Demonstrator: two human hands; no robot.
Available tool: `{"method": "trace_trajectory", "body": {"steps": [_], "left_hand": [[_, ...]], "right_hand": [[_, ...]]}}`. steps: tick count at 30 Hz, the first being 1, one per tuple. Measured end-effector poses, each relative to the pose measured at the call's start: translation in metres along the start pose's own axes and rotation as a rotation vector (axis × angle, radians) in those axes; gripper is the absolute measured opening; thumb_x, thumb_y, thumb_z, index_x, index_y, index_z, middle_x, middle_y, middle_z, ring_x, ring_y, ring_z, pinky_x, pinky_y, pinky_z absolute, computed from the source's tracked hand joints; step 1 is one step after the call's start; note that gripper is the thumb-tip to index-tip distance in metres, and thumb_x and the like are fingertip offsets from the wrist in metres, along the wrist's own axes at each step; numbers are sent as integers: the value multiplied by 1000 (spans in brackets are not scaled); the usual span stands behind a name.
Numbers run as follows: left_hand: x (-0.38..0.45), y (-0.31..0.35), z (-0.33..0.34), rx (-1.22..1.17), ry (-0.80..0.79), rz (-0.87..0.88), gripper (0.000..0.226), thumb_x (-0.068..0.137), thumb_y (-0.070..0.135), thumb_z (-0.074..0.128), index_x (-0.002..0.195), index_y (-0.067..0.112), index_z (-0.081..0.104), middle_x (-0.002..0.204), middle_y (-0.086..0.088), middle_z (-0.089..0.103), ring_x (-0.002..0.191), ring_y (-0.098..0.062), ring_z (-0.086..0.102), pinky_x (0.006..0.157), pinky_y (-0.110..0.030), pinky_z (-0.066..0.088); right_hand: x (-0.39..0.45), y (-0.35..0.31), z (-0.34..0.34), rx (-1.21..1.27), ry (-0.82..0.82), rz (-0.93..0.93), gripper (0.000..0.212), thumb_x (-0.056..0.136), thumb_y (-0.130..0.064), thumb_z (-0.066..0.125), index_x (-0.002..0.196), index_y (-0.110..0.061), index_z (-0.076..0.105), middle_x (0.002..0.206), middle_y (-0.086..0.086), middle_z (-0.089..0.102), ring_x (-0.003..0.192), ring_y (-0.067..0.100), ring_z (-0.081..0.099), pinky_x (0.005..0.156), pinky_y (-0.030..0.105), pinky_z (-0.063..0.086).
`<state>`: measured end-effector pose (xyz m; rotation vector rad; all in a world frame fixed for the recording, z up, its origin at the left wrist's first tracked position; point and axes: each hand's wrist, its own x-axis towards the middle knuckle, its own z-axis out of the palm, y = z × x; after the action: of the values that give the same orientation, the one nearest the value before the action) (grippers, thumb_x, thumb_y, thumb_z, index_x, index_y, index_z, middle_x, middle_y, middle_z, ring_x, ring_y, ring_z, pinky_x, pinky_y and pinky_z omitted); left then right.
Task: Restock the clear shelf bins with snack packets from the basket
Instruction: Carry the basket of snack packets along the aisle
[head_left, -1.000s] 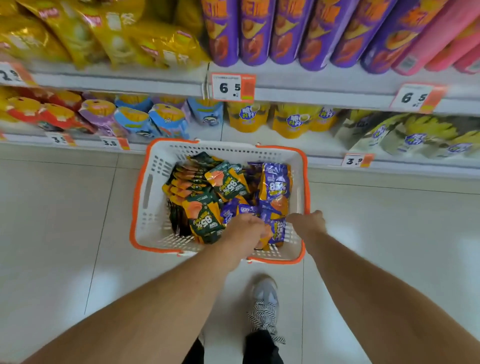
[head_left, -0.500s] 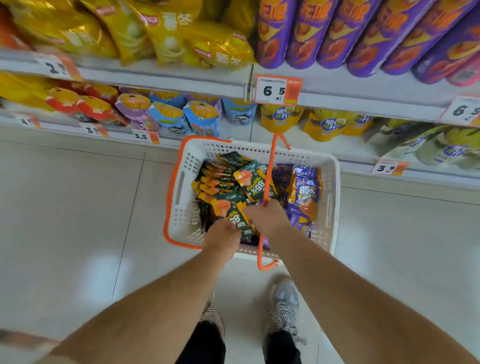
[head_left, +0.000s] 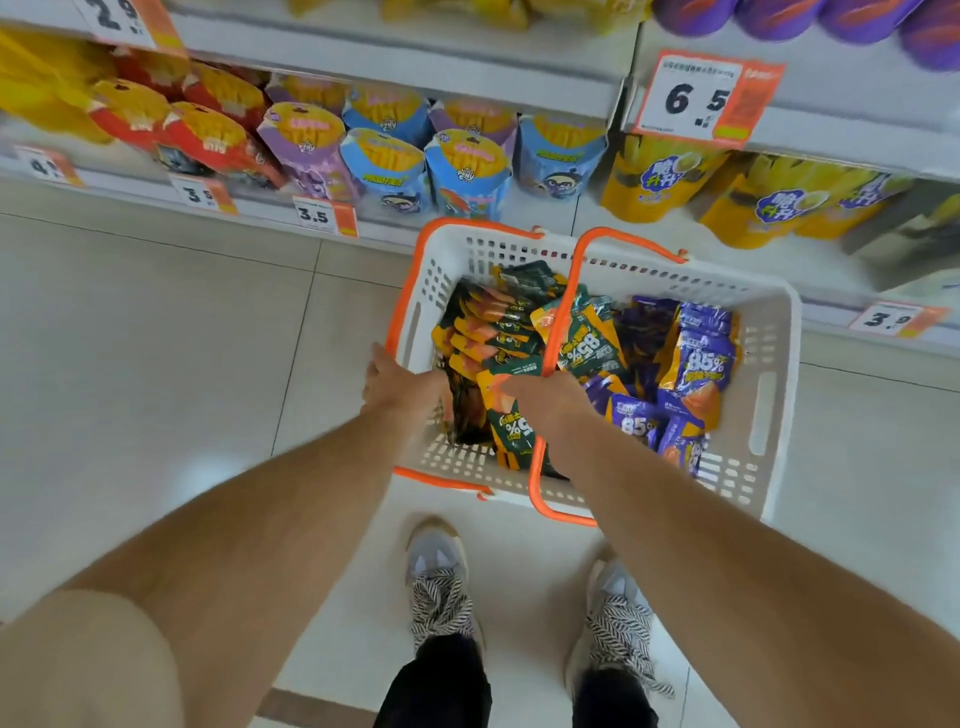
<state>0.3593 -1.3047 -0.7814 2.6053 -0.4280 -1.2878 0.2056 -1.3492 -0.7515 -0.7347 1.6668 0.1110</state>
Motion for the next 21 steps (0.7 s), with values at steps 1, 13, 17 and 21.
{"method": "trace_trajectory", "body": {"steps": [1,13,17,21], "left_hand": [[1,4,-4,-32,38,-16,89,74,32,68,149,16,23,145,-11,40,127,-37,45,103,-54,43],[-120,75,19,-236,-546,84,12,83,3,59,74,7,52,65,-10,51,58,-25,52,68,-38,48],[-134,95,60,-395,-644,-50,9,85,11,51,79,9,56,69,-9,61,59,-23,58,70,-38,54],[-154,107,76,-347,-562,-24,16,86,16,54,71,11,53,61,-4,42,52,-17,35,51,-26,29]], "right_hand": [[0,1,1,6,15,-2,36,90,-24,57,120,-5,47,71,1,40,58,14,36,50,26,29],[-45,-5,-82,301,46,16,18,80,-26,69,83,-9,63,72,10,57,66,25,56,56,29,40],[-52,5,-110,422,-7,-51,15,85,-22,63,85,-8,61,54,5,61,53,26,60,55,29,47],[-58,3,-119,418,24,-51,18,85,-21,63,75,-7,59,46,3,50,45,21,44,52,31,38]]}}
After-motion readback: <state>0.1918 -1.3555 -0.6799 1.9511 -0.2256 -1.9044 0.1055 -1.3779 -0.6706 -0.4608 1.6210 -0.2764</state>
